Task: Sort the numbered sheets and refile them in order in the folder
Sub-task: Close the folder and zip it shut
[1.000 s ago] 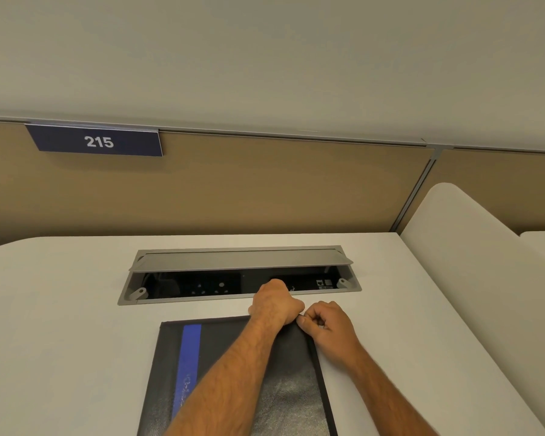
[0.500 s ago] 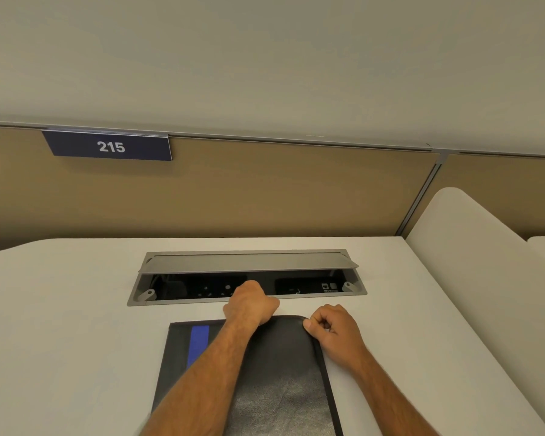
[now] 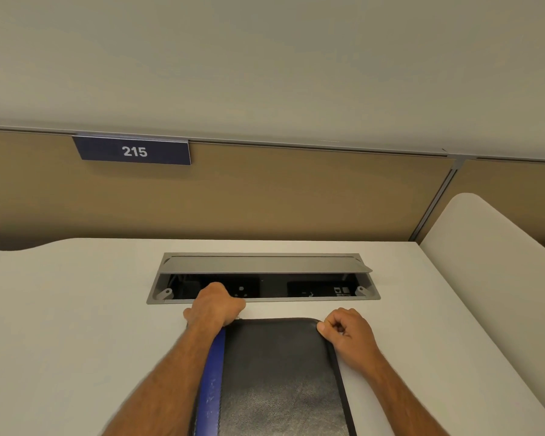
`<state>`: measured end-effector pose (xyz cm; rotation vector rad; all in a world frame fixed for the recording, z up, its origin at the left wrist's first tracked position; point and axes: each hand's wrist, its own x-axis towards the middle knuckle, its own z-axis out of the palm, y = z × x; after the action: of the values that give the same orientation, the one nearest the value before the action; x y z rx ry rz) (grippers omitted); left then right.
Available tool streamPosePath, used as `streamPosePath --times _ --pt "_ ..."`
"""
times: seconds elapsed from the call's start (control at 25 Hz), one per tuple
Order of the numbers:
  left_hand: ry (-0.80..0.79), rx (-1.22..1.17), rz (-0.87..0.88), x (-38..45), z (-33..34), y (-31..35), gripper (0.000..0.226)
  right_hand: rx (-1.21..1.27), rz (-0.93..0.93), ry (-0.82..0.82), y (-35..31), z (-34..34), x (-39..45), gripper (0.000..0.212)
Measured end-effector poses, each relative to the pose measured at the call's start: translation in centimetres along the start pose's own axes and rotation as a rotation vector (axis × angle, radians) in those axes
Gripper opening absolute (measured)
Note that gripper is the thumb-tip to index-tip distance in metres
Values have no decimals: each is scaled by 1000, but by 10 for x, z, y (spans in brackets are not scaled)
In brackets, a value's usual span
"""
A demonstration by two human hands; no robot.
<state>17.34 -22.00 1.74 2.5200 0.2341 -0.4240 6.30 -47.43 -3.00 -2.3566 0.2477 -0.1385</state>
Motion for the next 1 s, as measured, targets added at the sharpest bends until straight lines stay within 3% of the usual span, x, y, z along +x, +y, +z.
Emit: streamPosePath --times 0.2,0.4,0.68,1.0 --pt "94 -3 -21 1 -9 -28 20 13 7 5 0 0 0 26" --pt "142 -29 64 -4 3 -41 19 -17 42 -25 -3 0 1 25" --pt "128 -29 57 -4 3 -42 18 -89 148 -244 -42 3 25 27" --pt "117 -92 43 -6 0 -44 17 -128 132 -244 -51 27 33 25"
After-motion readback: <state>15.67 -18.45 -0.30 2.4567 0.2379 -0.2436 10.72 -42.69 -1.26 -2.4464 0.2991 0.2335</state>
